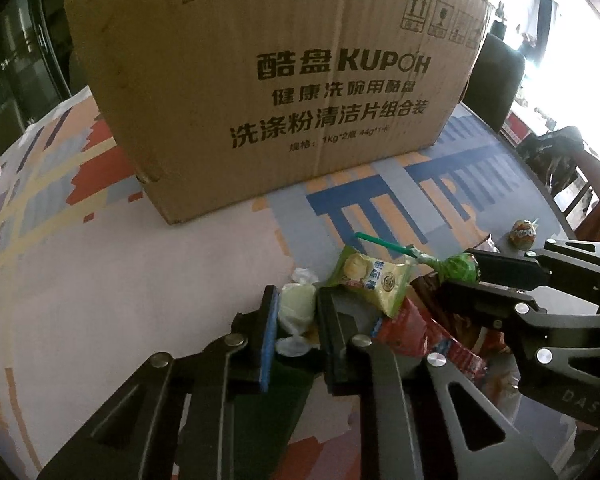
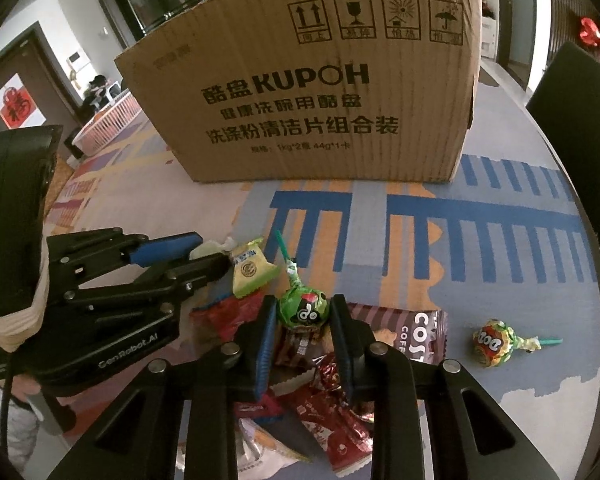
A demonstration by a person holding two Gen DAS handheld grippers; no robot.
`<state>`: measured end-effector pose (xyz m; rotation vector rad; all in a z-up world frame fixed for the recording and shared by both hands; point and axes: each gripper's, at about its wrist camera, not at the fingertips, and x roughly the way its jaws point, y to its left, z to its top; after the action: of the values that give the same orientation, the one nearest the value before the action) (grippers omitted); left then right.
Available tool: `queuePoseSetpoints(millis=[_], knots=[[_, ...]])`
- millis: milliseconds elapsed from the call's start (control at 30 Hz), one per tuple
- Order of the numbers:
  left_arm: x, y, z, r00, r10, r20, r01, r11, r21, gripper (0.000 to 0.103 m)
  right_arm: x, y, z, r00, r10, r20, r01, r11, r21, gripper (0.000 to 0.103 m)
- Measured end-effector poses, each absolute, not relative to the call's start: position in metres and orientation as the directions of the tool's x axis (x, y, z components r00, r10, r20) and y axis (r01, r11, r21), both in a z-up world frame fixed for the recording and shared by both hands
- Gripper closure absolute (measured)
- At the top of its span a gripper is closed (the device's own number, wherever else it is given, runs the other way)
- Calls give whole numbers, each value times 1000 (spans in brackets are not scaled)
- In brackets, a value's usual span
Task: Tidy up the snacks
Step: 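Grasp the white wrapped candy with the left tool while the right tool grasps the green lollipop, then carry the candy and lollipop into the box and open both tools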
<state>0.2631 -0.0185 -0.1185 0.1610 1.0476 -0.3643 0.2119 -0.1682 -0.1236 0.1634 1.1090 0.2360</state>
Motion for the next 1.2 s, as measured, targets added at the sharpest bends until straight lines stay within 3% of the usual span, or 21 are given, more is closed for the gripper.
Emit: queuePoseSetpoints(millis=[500,1200], knots=[[239,-13,-80,523,-239,-818,330,942,-64,84,199,-177,-97,479,279,-832,-101,959,263,76],[198,-11,25,713,-280,-643,322,945,-55,84,179,-180,-4,654,294,-697,-152,954,260,76]])
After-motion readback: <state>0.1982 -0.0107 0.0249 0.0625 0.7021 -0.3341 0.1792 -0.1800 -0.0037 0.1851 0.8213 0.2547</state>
